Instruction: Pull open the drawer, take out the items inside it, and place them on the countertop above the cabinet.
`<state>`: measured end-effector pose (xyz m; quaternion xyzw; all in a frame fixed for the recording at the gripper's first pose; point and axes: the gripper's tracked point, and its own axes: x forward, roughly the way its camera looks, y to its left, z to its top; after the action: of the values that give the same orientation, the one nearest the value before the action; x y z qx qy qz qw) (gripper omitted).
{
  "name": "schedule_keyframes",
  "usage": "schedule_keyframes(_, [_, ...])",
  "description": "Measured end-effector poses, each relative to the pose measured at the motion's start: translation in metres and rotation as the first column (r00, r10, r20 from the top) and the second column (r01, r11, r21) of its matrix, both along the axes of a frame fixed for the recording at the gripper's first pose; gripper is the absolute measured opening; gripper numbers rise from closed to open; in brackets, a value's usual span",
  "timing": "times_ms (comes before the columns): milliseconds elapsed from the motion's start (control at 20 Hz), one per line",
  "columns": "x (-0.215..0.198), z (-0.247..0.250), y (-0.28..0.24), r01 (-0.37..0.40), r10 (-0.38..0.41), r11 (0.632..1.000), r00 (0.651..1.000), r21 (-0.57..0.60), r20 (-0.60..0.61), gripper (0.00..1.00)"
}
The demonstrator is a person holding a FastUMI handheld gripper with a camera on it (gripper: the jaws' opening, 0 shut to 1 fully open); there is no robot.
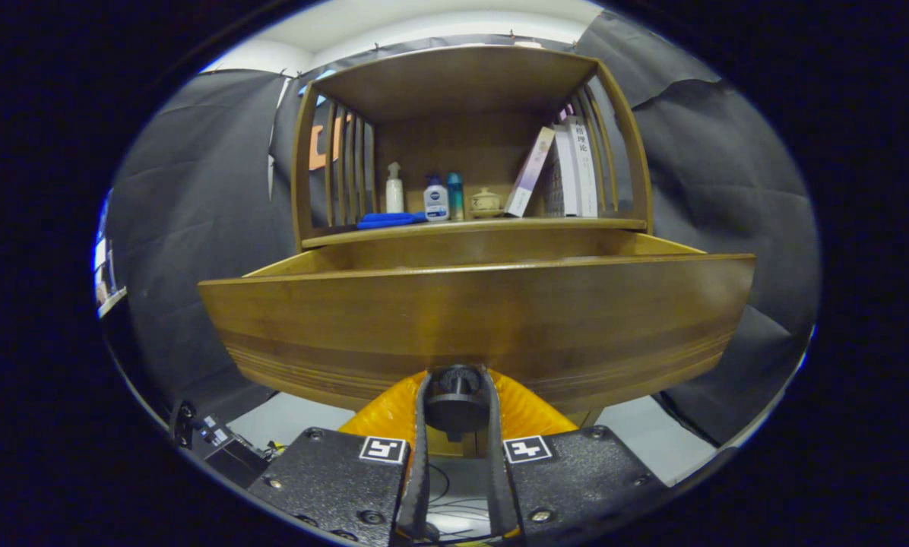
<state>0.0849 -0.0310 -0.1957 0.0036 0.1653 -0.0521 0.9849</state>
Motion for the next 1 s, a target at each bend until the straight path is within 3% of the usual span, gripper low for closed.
schedule_keyframes(400, [-0.013,-0.003,0.002,-0.008,0.006,0.999,0.998,-0.032,-0.062,0.36])
schedule_keyframes(550, [-0.023,0.007,0.001,-0.012,0.009,0.999,0.996,-0.029,-0.091,0.5])
schedule_keyframes(800, [-0.028,0.03,0.008,-0.042,0.055,0.992,0.992,0.115,-0.114,0.61])
schedule_keyframes(1000, [-0.016,0.083,0.011,-0.075,0.083,0.991,0.994,0.109,-0.065,0.66])
